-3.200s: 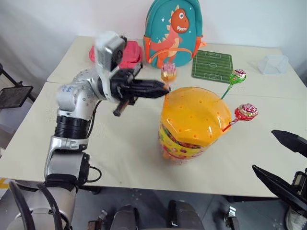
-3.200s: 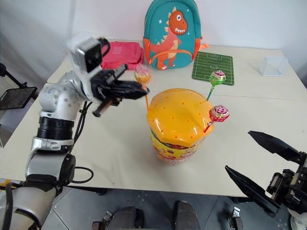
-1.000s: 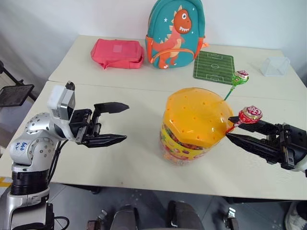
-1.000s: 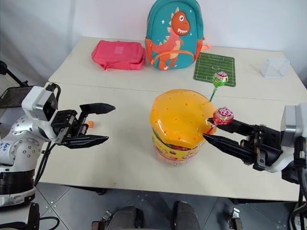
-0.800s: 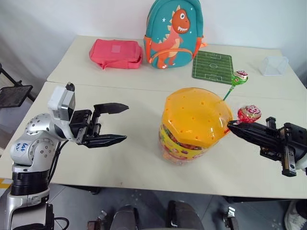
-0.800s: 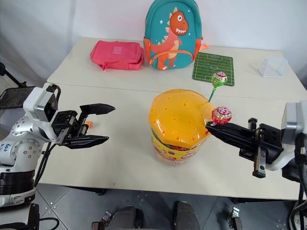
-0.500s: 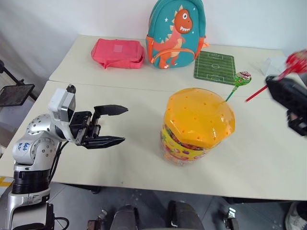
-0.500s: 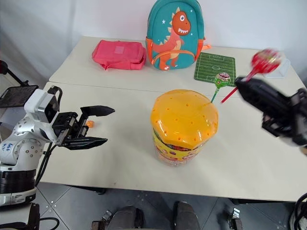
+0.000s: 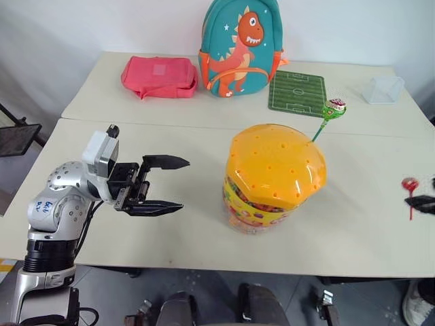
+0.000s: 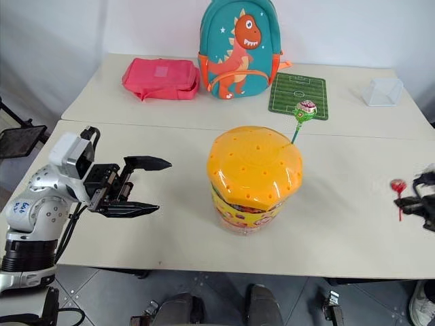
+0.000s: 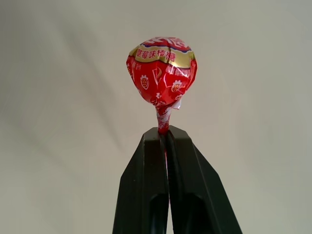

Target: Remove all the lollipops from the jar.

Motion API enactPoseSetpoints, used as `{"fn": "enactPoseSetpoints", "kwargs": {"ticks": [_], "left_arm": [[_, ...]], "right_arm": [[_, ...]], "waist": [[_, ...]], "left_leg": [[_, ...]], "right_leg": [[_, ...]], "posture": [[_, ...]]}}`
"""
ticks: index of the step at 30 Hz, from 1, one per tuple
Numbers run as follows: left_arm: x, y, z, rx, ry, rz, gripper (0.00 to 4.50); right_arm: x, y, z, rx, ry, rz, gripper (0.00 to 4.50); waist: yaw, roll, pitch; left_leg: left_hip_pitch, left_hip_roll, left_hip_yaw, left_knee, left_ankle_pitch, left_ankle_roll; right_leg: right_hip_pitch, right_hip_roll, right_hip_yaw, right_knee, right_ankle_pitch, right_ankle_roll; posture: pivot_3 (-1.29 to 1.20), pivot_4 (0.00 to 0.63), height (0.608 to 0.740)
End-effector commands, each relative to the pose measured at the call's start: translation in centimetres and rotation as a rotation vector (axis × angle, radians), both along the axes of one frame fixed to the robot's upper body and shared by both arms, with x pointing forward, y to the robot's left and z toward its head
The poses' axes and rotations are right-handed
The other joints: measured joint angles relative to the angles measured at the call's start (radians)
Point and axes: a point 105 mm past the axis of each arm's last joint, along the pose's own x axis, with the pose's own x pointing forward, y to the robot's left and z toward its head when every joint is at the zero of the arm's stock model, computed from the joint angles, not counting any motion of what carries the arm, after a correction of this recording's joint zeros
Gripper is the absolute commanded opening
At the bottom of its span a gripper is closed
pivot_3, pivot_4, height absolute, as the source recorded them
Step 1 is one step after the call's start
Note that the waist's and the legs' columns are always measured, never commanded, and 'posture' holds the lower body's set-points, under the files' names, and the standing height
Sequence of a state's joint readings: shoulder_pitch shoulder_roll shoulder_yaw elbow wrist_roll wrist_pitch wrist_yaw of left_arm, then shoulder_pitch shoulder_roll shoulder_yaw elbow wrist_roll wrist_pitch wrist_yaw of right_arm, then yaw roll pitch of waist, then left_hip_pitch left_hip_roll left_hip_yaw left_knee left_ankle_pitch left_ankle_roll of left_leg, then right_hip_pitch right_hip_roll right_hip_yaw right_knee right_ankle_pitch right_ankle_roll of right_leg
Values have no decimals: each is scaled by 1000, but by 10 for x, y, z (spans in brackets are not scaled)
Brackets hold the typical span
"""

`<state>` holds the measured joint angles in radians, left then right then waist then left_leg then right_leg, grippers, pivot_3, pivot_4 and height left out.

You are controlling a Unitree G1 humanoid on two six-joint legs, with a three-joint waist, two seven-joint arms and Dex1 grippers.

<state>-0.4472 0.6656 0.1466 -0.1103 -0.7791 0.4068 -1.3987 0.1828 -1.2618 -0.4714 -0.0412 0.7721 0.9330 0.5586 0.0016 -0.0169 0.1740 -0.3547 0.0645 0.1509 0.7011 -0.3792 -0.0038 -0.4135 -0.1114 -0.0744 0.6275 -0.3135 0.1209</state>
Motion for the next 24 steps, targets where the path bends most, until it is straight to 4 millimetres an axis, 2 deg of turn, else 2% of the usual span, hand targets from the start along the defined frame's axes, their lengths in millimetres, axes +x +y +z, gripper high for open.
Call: {"fn": "enactPoseSetpoints", "kwargs": {"ticks": [1, 3, 4, 6, 8, 9, 11, 13, 15, 17, 21, 24], "left_arm": [[-8, -5, 6, -23, -54, -23, 4500], [-6, -6, 11, -54, -69, -5, 4500], [-5, -6, 13, -67, -73, 4, 4500], [-1, -5, 19, -94, -68, 31, 4500], [1, -4, 21, -102, -56, 41, 4500], [1, -4, 22, -105, -52, 44, 4500], [3, -2, 26, -123, -35, 52, 4500], [7, 0, 34, -162, -26, 77, 4500], [11, 4, 42, -212, -20, 107, 4500], [13, 7, 47, -238, 3, 115, 4500], [15, 20, 51, -261, 80, 126, 4500], [18, 24, 49, -241, 72, 141, 4500]], "right_arm": [[2, -3, -4, -21, 11, -1, 29], [2, -4, -11, -25, 24, -7, 29], [2, -5, -11, -31, 24, -12, 494], [0, 0, -11, -4, 25, 12, 935], [-1, 5, -5, 16, 4, 65, 1627], [0, 6, 3, 18, -34, 94, 1990], [6, 16, 30, 39, -191, 197, 2578], [4, 37, 65, 108, -412, 362, 3219], [-7, 58, 101, 187, -653, 520, 3219], [-12, 70, 110, 199, -706, 586, 3219], [-12, 115, 128, 258, -756, 739, 3219], [-14, 140, 139, 334, -784, 820, 3219]], "waist": [[0, 2, 0], [0, 2, 0], [0, 2, 0], [1, 2, 0], [1, 2, 0], [2, 2, 0], [2, 2, 0], [2, 2, 0], [2, 2, 0], [1, 2, 0], [-3, 2, 0], [-2, 2, 0]], "left_leg": [[0, 0, 0, 0, 0, 0], [0, 0, 0, 0, 0, 0], [0, 0, 0, 0, 0, 0], [0, 0, 0, 0, 0, 0], [0, 0, 0, 0, 0, 0], [0, 0, 0, 0, 0, 0], [0, 0, 0, 0, 0, 0], [0, 0, 0, 0, 0, 0], [0, 0, -1, 0, 0, 0], [0, 0, -2, 0, 0, 0], [1, 0, -2, 0, 0, 0], [2, 0, -2, 0, 0, -1]], "right_leg": [[0, 0, 0, 0, 0, 0], [0, 0, 0, 0, 0, 0], [0, 0, 0, 0, 0, 0], [0, 0, 0, 0, 0, 0], [0, 0, 0, 0, 0, 0], [0, 0, 0, 0, 0, 1], [0, 0, 0, 0, 0, 1], [0, 0, 0, 0, 1, 1], [1, 2, 0, -1, 1, 1], [1, 2, 0, 0, 1, 1], [2, 1, 0, 0, 1, 2], [1, 1, 0, 1, 1, 2]], "posture": [[0, 150, 740], [0, 150, 740], [0, 150, 740], [0, 150, 740], [0, 150, 740], [0, 150, 740], [0, 150, 740], [0, 150, 740], [0, 150, 740], [0, 150, 740], [0, 150, 740], [0, 150, 740]]}}
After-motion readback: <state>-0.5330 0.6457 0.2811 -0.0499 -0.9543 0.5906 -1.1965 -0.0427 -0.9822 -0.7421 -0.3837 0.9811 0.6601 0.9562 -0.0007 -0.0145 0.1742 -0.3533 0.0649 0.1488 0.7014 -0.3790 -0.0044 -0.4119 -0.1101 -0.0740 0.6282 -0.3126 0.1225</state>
